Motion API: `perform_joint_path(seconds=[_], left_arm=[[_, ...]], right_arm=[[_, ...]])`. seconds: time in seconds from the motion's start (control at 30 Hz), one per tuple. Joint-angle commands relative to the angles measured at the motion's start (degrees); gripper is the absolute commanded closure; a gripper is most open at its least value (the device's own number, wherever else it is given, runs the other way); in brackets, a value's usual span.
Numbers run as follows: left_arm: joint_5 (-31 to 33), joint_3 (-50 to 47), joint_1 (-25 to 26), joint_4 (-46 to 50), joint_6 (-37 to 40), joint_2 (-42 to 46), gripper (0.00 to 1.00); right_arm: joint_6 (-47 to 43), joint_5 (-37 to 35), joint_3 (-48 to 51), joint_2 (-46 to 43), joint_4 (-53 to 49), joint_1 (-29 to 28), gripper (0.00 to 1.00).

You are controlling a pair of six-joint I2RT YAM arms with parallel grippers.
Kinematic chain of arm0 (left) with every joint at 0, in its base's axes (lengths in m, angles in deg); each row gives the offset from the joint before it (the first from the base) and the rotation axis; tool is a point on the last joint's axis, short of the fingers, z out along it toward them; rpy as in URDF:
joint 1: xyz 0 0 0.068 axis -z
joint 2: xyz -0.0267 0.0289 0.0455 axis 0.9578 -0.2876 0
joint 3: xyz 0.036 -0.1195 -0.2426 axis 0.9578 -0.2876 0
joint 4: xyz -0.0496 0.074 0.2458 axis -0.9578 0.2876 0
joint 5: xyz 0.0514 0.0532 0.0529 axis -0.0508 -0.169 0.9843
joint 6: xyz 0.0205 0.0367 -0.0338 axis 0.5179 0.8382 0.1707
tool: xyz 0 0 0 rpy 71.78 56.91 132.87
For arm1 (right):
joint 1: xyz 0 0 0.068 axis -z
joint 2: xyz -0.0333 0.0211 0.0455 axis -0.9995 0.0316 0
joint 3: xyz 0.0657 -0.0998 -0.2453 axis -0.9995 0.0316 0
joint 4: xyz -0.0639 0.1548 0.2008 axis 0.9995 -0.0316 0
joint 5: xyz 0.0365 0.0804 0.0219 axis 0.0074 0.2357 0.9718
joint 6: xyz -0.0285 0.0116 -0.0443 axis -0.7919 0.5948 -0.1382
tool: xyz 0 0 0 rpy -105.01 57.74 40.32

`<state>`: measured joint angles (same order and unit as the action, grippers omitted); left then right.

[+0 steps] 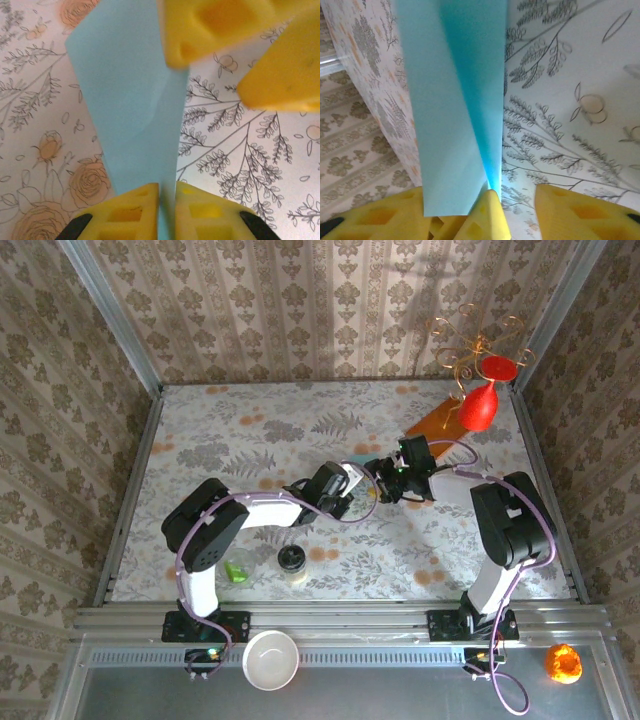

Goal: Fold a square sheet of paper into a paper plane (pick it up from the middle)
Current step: Fold the wing for the fifth time at the center of the table.

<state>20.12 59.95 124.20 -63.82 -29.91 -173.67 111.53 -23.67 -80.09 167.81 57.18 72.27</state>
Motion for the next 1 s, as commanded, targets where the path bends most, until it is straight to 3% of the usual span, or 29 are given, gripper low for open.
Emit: perform_joint_path(seconds=[0.0,0.13,0.67,0.97], left_arm=[[-3.09,-0.74,-0.16,0.96,0.7,-0.29,0.85],[-6.9,-1.15,-1.66,0.75,-1.58,-0.43,0.87],[-34.98,3.55,-10.77,3.1,-14.74,-4.23,0.94],[-41.33,9.25,-12.98,9.99,-19.35,-7.04,0.95]], right_arm=[[-5.72,-1.77,-2.23,-3.8,-5.98,1.82,0.38],[-9.19,-4.51,-1.88,-5.9,-9.52,3.61,0.36],[-21.14,-5.45,2.07,-7.43,-9.03,4.61,0.36],[-27.37,-4.81,0.84,-4.95,-9.94,3.59,0.35]])
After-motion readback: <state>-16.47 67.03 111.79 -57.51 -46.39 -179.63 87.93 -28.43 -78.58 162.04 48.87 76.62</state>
